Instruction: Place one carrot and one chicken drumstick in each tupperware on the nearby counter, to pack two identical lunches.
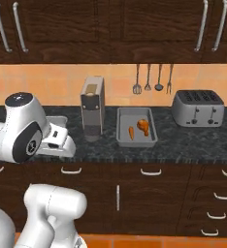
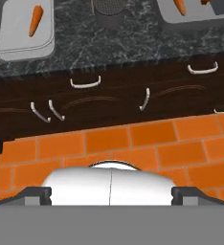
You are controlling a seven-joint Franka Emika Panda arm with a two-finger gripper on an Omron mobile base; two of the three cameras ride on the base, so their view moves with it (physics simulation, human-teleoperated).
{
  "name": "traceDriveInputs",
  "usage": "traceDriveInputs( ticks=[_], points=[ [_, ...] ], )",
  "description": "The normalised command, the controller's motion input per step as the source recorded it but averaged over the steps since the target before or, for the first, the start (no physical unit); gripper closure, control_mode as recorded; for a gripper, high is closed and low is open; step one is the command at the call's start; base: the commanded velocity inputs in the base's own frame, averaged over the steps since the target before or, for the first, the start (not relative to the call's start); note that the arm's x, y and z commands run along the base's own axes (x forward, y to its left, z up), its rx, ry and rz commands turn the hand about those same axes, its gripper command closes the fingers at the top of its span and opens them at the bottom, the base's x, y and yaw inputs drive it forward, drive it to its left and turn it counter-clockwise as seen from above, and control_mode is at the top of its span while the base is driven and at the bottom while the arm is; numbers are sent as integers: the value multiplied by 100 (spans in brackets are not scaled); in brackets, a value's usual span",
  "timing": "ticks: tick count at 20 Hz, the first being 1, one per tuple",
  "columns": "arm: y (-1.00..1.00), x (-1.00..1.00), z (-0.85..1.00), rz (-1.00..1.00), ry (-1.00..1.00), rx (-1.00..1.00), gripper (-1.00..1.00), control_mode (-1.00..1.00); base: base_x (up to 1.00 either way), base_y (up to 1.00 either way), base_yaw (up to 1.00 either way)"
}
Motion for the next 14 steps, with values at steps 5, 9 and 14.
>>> traceDriveInputs(
  ticks=[5, 9, 14],
  points=[
    [0, 0, 0, 0, 0, 0, -100, 100, -11, -100, -45],
    [0, 0, 0, 0, 0, 0, -100, 100, 1, -100, -43],
    [0, 0, 0, 0, 0, 0, -100, 100, 15, -100, -31]
  ],
)
